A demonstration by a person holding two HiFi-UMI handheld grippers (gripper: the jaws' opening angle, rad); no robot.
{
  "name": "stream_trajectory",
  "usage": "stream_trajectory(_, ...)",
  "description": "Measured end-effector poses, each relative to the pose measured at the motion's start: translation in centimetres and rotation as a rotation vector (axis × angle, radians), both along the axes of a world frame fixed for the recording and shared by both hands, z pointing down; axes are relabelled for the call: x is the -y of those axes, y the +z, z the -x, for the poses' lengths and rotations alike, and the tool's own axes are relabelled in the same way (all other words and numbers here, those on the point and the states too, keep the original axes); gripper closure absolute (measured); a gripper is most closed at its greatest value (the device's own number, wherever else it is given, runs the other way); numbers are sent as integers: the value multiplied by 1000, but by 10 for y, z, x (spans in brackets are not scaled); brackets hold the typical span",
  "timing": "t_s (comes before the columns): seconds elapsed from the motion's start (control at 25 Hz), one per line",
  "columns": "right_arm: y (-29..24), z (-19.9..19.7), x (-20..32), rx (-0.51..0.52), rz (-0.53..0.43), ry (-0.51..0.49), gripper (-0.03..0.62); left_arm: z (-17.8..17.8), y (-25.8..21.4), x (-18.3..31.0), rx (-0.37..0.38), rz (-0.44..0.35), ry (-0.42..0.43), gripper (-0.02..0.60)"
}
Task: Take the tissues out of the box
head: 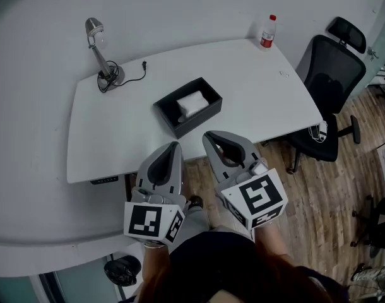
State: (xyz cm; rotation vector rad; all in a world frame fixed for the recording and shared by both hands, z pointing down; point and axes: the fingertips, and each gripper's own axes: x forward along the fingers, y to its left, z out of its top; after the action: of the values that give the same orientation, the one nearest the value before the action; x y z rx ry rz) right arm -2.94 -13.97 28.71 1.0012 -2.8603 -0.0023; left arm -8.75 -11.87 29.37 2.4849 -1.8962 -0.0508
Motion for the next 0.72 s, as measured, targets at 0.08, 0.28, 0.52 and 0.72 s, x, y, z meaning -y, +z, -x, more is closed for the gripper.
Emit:
stream_trajectory(0.08, 3, 5, 8, -13, 7, -1, 568, 6, 1, 8, -6, 1, 1, 560)
stream_trajectory(0.28, 11, 14, 30, -41, 21, 10, 549, 18, 3, 30, -22, 6, 11, 560)
stream_trajectory(0.52, 17, 23, 53, -83, 34, 23, 528, 27, 2, 54, -39, 3, 35, 560)
stream_trajectory(0.72, 25, 38, 69, -121, 54, 18, 502, 38, 4, 70, -53, 10, 50, 560)
